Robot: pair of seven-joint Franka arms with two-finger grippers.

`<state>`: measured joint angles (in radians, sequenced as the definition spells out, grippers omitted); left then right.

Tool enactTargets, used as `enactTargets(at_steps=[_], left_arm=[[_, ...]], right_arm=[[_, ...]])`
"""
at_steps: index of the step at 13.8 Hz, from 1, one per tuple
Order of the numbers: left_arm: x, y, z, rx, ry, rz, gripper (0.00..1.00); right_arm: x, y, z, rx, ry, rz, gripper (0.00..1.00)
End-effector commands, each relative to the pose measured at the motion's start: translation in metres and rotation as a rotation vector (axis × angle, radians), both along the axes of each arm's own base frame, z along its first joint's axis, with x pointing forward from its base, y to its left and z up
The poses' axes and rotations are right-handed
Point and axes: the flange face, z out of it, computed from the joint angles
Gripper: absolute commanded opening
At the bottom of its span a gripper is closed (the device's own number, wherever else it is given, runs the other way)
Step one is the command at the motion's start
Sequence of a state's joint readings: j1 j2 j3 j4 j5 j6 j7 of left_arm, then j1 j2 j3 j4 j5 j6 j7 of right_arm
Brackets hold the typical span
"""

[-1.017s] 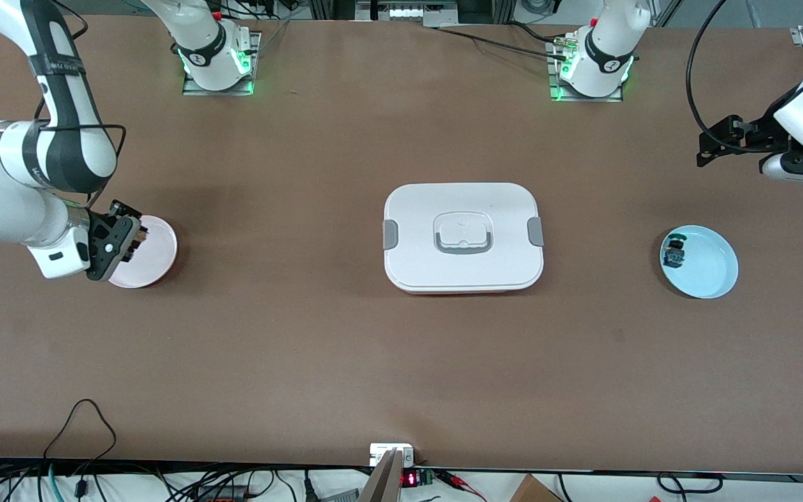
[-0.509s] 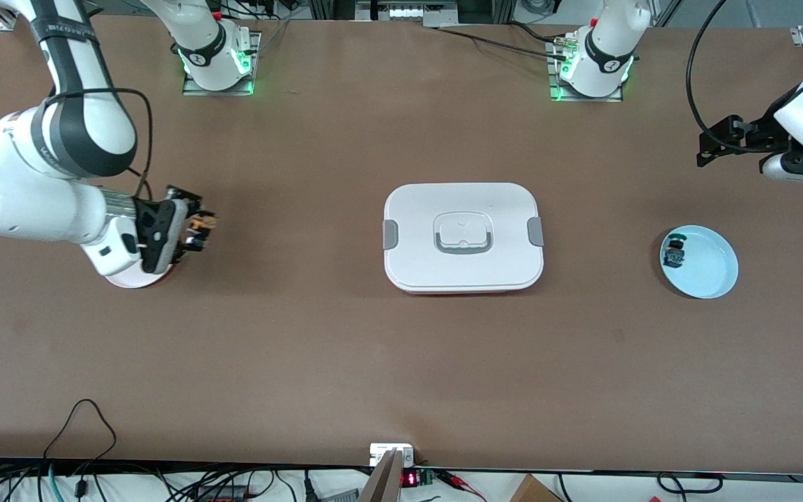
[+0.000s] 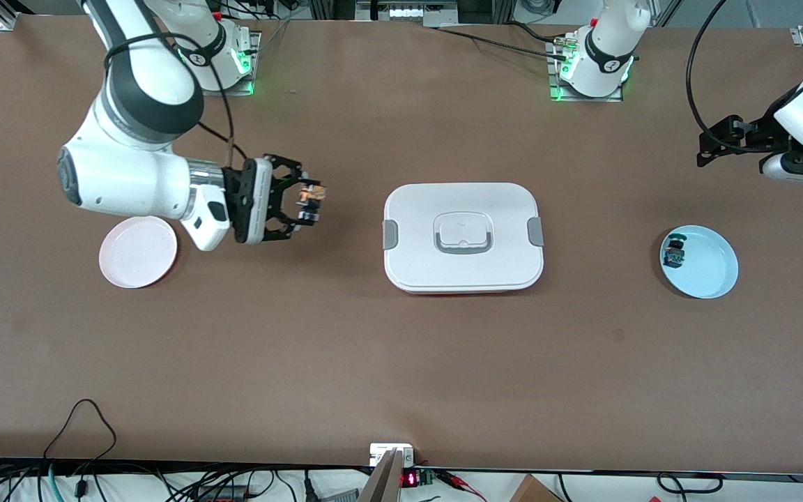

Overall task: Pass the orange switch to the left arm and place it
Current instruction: 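Lift the switch over the box with the right gripper while the left gripper approaches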

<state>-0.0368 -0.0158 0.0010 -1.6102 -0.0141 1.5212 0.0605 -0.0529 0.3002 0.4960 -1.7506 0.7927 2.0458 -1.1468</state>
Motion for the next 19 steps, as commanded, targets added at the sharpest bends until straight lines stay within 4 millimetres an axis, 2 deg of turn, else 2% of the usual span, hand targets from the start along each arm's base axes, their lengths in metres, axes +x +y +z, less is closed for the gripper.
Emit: enactTargets(at_steps=[1, 3, 5, 6, 7, 9, 11, 12, 13, 14, 16, 17, 19], left_arm=[[-0.001, 0.001, 0.0, -0.029, 0.015, 0.006, 1.0], [-0.004, -0.001, -0.005, -0.078, 0.056, 0.01, 1.0], [-0.006, -0.006, -0.02, -0.089, 0.146, -0.005, 1.0], [-0.007, -0.008, -0.022, -0.111, 0.162, -0.003, 1.0], [-0.007, -0.011, -0.029, -0.133, 0.198, -0.003, 1.0], [-0.012, -0.012, -0.043, -0.225, 0.304, 0.003, 1.0], [-0.009, -0.001, -0.062, -0.308, 0.39, 0.033, 1.0], [-0.008, 0.008, -0.068, -0.404, 0.425, 0.061, 1.0], [-0.002, 0.024, -0.077, -0.531, 0.441, 0.105, 1.0], [0.001, 0.033, -0.077, -0.635, 0.438, 0.13, 1.0], [0.006, 0.044, -0.064, -0.829, 0.4, 0.162, 1.0], [0.006, 0.036, -0.068, -0.908, 0.413, 0.163, 1.0], [0.019, 0.003, -0.061, -1.094, 0.376, 0.166, 1.0]], right_arm=[[-0.012, 0.044, 0.015, 0.103, -0.015, -0.046, 0.1], [-0.023, 0.079, 0.019, 0.172, -0.014, -0.097, 0.1], [-0.039, 0.117, 0.034, 0.238, -0.034, -0.144, 0.1], [-0.045, 0.129, 0.034, 0.273, -0.024, -0.174, 0.1], [-0.051, 0.145, 0.044, 0.31, -0.029, -0.195, 0.1], [-0.061, 0.166, 0.06, 0.357, -0.041, -0.231, 0.1], [-0.067, 0.18, 0.071, 0.386, -0.07, -0.223, 0.1], [-0.06, 0.184, 0.063, 0.4, -0.077, -0.213, 0.1], [-0.054, 0.186, 0.064, 0.422, -0.103, -0.207, 0.1], [-0.051, 0.194, 0.056, 0.45, -0.116, -0.204, 0.1], [-0.046, 0.205, 0.049, 0.516, -0.161, -0.221, 0.1], [-0.045, 0.208, 0.041, 0.545, -0.177, -0.222, 0.1], [-0.044, 0.21, 0.021, 0.606, -0.231, -0.226, 0.1]])
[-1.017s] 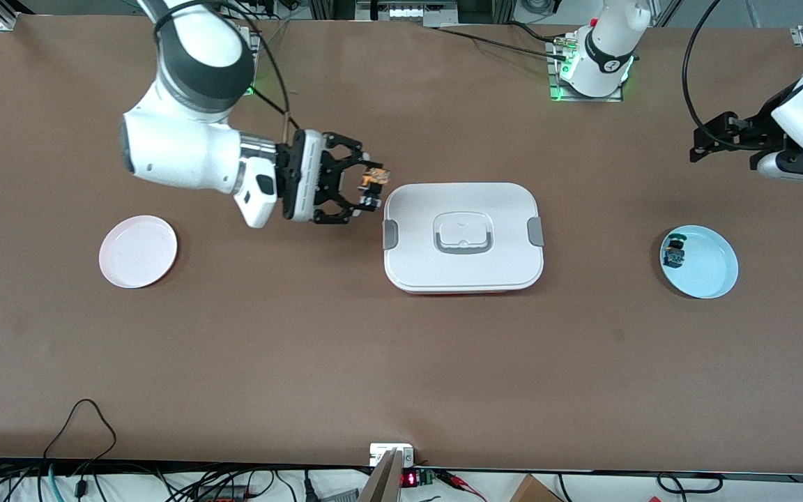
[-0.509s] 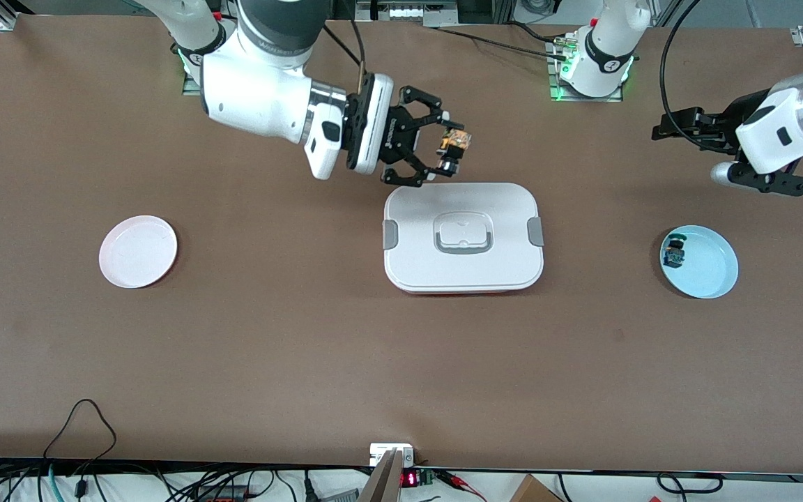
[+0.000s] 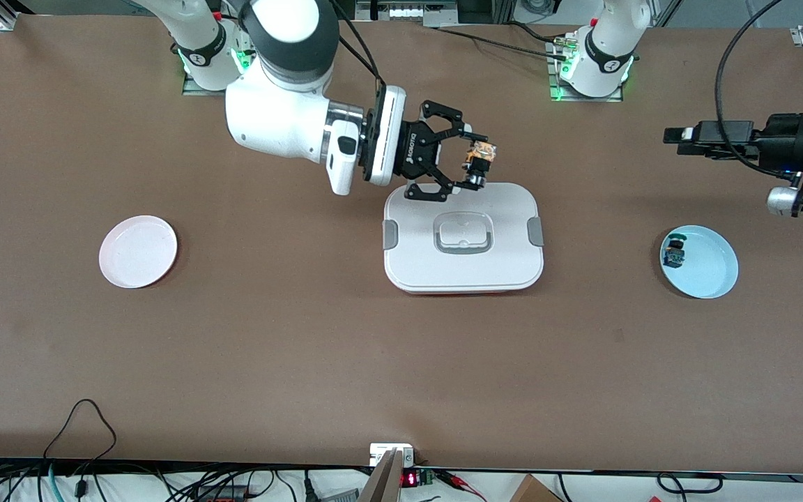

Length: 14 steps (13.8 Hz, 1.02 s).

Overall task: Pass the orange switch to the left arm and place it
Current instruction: 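Lift the switch over the box with the right gripper while the left gripper approaches, then grasp the orange switch with the left gripper from the right gripper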

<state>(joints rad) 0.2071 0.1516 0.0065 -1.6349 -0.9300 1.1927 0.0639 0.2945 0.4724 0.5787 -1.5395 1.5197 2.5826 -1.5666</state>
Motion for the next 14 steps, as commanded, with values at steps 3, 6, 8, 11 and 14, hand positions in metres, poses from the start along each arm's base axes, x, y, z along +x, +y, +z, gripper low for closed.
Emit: enactTargets(at_steps=[3, 6, 8, 11, 14], left_arm=[[0.022, -0.071, -0.001, -0.19, -0.063, 0.051, 1.0], [0.025, -0.089, -0.016, -0.209, -0.112, 0.058, 1.0], [0.02, -0.094, -0.052, -0.338, -0.107, 0.11, 1.0], [0.02, -0.118, -0.076, -0.386, -0.093, 0.153, 1.0], [0.017, -0.151, -0.087, -0.488, -0.109, 0.204, 1.0]], right_arm=[[-0.002, 0.019, -0.029, 0.145, -0.099, -0.048, 0.1], [-0.008, 0.027, -0.028, 0.172, -0.107, -0.034, 0.1], [-0.01, 0.029, -0.025, 0.186, -0.121, -0.019, 0.1], [-0.012, 0.031, -0.026, 0.185, -0.129, -0.013, 0.1], [-0.012, 0.031, -0.026, 0.186, -0.128, -0.014, 0.1]])
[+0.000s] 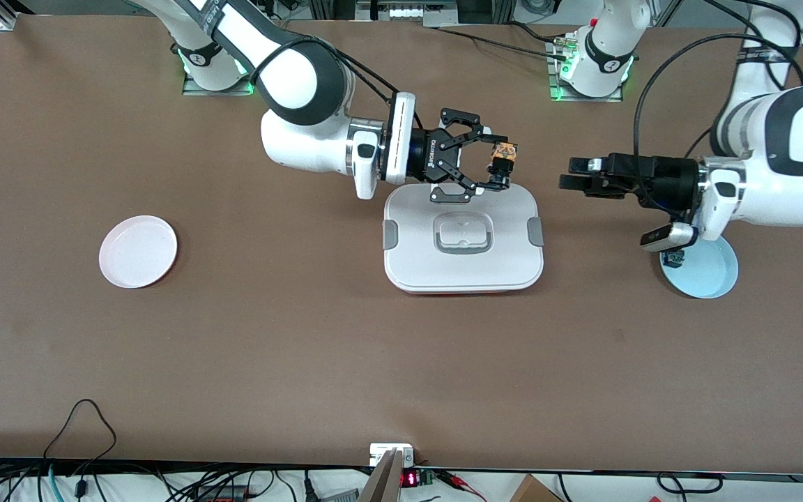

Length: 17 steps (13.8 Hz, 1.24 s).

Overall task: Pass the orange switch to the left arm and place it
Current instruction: 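Grasp the orange switch with the left gripper from the right gripper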

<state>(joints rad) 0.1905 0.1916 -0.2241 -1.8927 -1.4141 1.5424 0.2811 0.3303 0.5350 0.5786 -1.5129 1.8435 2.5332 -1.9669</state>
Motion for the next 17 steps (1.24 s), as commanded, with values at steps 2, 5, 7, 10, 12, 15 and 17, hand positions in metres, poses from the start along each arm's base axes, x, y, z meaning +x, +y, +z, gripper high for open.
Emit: enactTargets(at_steps=[2, 5, 7, 10, 12, 15, 17], left_arm=[[-0.007, -0.034, -0.011, -0.054, -0.063, 0.032, 0.97], [-0.012, -0.052, -0.021, -0.059, -0.082, 0.024, 0.9], [-0.015, -0.06, -0.018, -0.076, -0.081, 0.013, 0.71], [-0.017, -0.068, -0.015, -0.085, -0.084, 0.001, 0.44], [-0.016, -0.065, -0.016, -0.085, -0.082, 0.003, 0.32], [-0.017, -0.064, -0.013, -0.096, -0.085, -0.01, 0.21], [-0.016, -0.058, -0.013, -0.093, -0.084, -0.007, 0.21]], right_arm=[[0.001, 0.005, 0.004, 0.023, -0.018, -0.009, 0.1], [0.001, 0.005, 0.004, 0.023, -0.018, -0.009, 0.1], [0.001, 0.005, 0.004, 0.023, -0.019, -0.009, 0.1], [0.001, 0.004, 0.005, 0.023, -0.019, -0.01, 0.1], [0.001, 0.004, 0.005, 0.024, -0.018, -0.011, 0.1], [0.001, 0.004, 0.005, 0.023, -0.016, -0.012, 0.1], [0.001, 0.004, 0.005, 0.024, -0.013, -0.013, 0.13]])
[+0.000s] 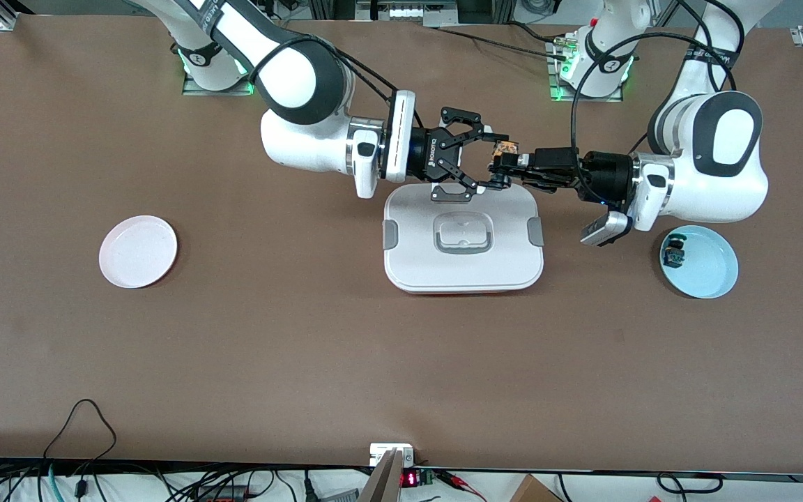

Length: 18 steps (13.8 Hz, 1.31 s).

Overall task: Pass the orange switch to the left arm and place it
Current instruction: 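Grasp the orange switch with the left gripper from the right gripper, then open the right gripper and withdraw it while the left gripper carries the switch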

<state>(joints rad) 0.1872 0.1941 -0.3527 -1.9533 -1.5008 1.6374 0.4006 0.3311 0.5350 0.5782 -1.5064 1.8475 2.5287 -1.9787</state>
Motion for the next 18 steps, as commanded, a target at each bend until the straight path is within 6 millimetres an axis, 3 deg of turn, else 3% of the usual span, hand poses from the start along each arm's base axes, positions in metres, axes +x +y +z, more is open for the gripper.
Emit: enactTargets(at_steps=[1, 2, 3, 4, 7, 11, 14, 18], left_arm=[[0.002, 0.009, 0.006, -0.031, -0.024, 0.009, 0.21], [0.002, 0.013, 0.007, -0.036, -0.025, 0.004, 0.21], [0.003, 0.017, 0.008, -0.038, -0.025, 0.007, 0.2], [0.003, 0.022, 0.007, -0.042, -0.023, 0.006, 0.2], [0.003, 0.024, 0.009, -0.047, -0.023, 0.003, 0.2], [0.002, 0.03, 0.006, 0.043, -0.048, -0.033, 0.2], [0.009, 0.059, 0.01, 0.196, -0.112, -0.079, 0.2], [0.01, 0.093, -0.003, 0.451, -0.17, -0.193, 0.2]], right_arm=[[0.001, 0.003, 0.001, 0.015, 0.0, -0.015, 0.18], [0.001, 0.003, 0.001, 0.015, 0.001, -0.015, 0.22], [0.002, 0.002, 0.001, 0.014, 0.009, -0.018, 0.44], [0.002, 0.002, 0.001, 0.014, 0.013, -0.018, 0.96], [0.007, -0.004, 0.003, 0.018, 0.039, -0.028, 1.0], [0.03, -0.031, 0.022, 0.04, 0.049, -0.026, 1.0], [0.054, -0.068, 0.041, 0.07, -0.003, 0.001, 1.0], [0.084, -0.129, 0.059, 0.016, -0.093, 0.07, 1.0]])
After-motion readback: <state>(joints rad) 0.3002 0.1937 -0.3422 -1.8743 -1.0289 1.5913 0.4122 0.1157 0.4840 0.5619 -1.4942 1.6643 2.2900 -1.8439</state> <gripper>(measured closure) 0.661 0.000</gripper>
